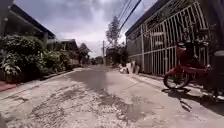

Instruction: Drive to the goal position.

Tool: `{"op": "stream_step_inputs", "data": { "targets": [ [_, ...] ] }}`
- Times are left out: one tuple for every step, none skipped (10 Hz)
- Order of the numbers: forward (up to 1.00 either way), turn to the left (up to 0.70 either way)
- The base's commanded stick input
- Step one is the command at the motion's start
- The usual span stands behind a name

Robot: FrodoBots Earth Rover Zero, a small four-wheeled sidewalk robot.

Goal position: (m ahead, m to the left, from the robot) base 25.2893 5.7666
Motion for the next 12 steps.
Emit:
{"op": "stream_step_inputs", "data": {
  "targets": [
    [0.70,0.00],
    [0.70,0.00],
    [0.70,0.00],
    [0.70,0.00],
    [0.70,0.00],
    [0.70,0.00],
    [0.70,0.00],
    [0.70,0.00],
    [0.70,0.00],
    [0.70,0.00],
    [0.70,0.00],
    [0.70,0.00]
  ]
}}
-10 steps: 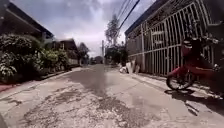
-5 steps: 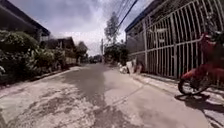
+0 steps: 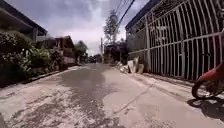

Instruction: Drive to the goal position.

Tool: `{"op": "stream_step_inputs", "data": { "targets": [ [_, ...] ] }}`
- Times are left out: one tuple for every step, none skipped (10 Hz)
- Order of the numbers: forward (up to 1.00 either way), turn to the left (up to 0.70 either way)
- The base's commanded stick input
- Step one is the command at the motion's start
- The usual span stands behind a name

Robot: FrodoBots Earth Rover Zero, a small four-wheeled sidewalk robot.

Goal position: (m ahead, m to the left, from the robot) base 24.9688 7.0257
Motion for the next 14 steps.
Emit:
{"op": "stream_step_inputs", "data": {
  "targets": [
    [0.70,0.00],
    [0.70,0.00],
    [0.70,0.00],
    [0.70,0.00],
    [0.70,0.00],
    [0.70,0.00],
    [0.70,0.00],
    [0.70,0.00],
    [0.70,0.00],
    [0.70,0.00],
    [0.70,0.00],
    [0.70,0.00],
    [0.70,0.00],
    [0.70,0.00]
  ]
}}
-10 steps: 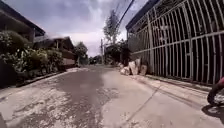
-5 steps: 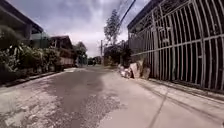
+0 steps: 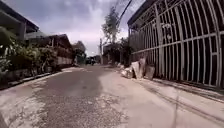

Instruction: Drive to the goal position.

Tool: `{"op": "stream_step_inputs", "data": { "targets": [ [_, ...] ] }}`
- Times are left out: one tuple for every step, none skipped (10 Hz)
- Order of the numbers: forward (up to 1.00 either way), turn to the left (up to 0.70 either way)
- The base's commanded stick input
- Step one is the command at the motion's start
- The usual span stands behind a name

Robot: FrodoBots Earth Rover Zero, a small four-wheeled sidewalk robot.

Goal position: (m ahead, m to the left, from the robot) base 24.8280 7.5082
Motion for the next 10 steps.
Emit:
{"op": "stream_step_inputs", "data": {
  "targets": [
    [0.70,0.00],
    [0.70,0.00],
    [0.70,0.00],
    [0.70,0.00],
    [0.70,0.00],
    [0.70,0.00],
    [0.70,0.00],
    [0.70,0.00],
    [0.70,0.00],
    [0.70,0.00]
  ]
}}
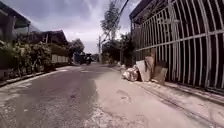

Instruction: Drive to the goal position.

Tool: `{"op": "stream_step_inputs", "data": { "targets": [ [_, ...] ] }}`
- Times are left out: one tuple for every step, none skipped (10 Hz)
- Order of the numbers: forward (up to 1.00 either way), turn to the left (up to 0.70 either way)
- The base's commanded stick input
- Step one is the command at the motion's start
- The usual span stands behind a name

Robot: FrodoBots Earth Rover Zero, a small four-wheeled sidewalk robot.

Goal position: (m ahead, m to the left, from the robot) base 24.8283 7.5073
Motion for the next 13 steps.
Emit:
{"op": "stream_step_inputs", "data": {
  "targets": [
    [0.70,0.00],
    [0.70,0.00],
    [0.70,0.19],
    [0.70,0.35],
    [0.70,0.35],
    [0.70,0.25],
    [0.70,0.00],
    [0.70,0.00],
    [0.70,0.00],
    [0.70,0.00],
    [0.70,0.00],
    [0.70,0.00],
    [0.70,0.00]
  ]
}}
